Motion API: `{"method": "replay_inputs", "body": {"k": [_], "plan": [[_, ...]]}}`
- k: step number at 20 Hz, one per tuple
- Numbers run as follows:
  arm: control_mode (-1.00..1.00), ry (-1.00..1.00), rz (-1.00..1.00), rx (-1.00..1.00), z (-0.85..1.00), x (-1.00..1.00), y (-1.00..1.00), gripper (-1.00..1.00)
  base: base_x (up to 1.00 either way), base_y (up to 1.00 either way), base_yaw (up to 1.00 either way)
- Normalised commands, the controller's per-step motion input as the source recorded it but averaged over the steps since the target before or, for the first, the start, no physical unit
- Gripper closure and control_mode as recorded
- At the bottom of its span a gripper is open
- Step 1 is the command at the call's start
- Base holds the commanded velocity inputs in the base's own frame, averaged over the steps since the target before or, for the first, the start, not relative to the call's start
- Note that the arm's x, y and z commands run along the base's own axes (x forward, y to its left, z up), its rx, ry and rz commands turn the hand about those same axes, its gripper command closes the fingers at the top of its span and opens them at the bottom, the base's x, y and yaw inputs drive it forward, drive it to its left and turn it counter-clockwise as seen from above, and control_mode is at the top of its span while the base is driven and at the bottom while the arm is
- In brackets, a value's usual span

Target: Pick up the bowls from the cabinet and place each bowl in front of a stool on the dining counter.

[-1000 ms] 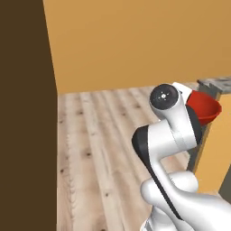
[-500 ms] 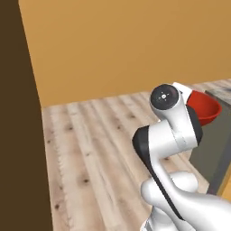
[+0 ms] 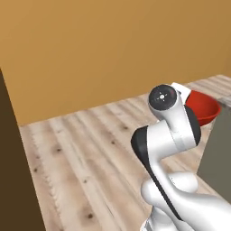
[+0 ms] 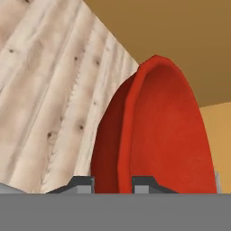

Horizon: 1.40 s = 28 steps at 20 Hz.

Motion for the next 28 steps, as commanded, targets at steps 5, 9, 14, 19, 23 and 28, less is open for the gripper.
{"method": "replay_inputs", "body": {"k": [5, 9, 14, 19, 23, 28], "plan": [[1.00, 0.00, 0.00, 0.00, 0.00, 0.00, 0.00, 1.00, 1.00, 0.52, -0.36], [1.00, 0.00, 0.00, 0.00, 0.00, 0.00, 0.00, 1.00, 1.00, 0.51, -0.37], [1.00, 0.00, 0.00, 0.00, 0.00, 0.00, 0.00, 1.00, 1.00, 0.51, -0.41], [1.00, 0.00, 0.00, 0.00, 0.00, 0.00, 0.00, 1.00, 1.00, 0.55, -0.52], [1.00, 0.00, 0.00, 0.00, 0.00, 0.00, 0.00, 1.00, 1.00, 0.55, -0.56], [1.00, 0.00, 0.00, 0.00, 0.00, 0.00, 0.00, 1.00, 1.00, 0.56, -0.57]]}}
